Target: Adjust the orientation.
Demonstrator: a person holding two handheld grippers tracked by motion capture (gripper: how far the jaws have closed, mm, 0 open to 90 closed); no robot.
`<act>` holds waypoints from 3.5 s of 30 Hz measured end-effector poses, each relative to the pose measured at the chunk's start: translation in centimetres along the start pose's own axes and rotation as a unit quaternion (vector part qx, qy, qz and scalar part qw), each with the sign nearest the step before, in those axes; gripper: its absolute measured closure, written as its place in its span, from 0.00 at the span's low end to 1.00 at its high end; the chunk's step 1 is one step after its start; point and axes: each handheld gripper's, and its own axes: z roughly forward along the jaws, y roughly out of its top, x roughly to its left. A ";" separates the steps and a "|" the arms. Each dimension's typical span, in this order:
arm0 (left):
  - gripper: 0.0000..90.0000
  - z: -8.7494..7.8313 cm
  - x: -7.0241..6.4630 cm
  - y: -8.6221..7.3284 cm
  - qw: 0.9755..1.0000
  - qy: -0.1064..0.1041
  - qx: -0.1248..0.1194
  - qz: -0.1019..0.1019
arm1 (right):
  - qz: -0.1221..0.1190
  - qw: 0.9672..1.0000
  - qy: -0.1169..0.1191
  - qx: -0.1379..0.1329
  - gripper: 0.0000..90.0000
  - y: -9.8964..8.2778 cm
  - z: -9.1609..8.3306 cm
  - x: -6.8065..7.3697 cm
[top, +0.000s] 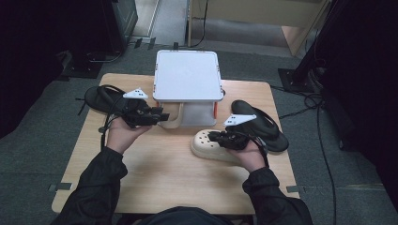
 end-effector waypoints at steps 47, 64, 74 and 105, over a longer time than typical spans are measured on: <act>0.83 11.1 -7.0 -4.9 0.995 -0.077 0.055 0.042 | 0.054 0.997 -0.051 0.020 0.95 -5.2 -2.7 -3.0; 0.81 11.9 -6.3 -5.0 0.995 -0.048 0.071 0.046 | 0.007 0.999 -0.015 0.034 0.95 -3.9 -0.3 0.0; 0.80 11.6 -5.2 -4.7 0.997 -0.051 0.059 0.020 | 0.006 1.000 -0.002 0.029 0.95 -3.0 1.6 1.6; 0.75 9.4 -3.6 -3.3 0.998 -0.052 0.036 -0.001 | 0.007 1.000 0.006 -0.022 0.81 -2.1 -1.6 2.3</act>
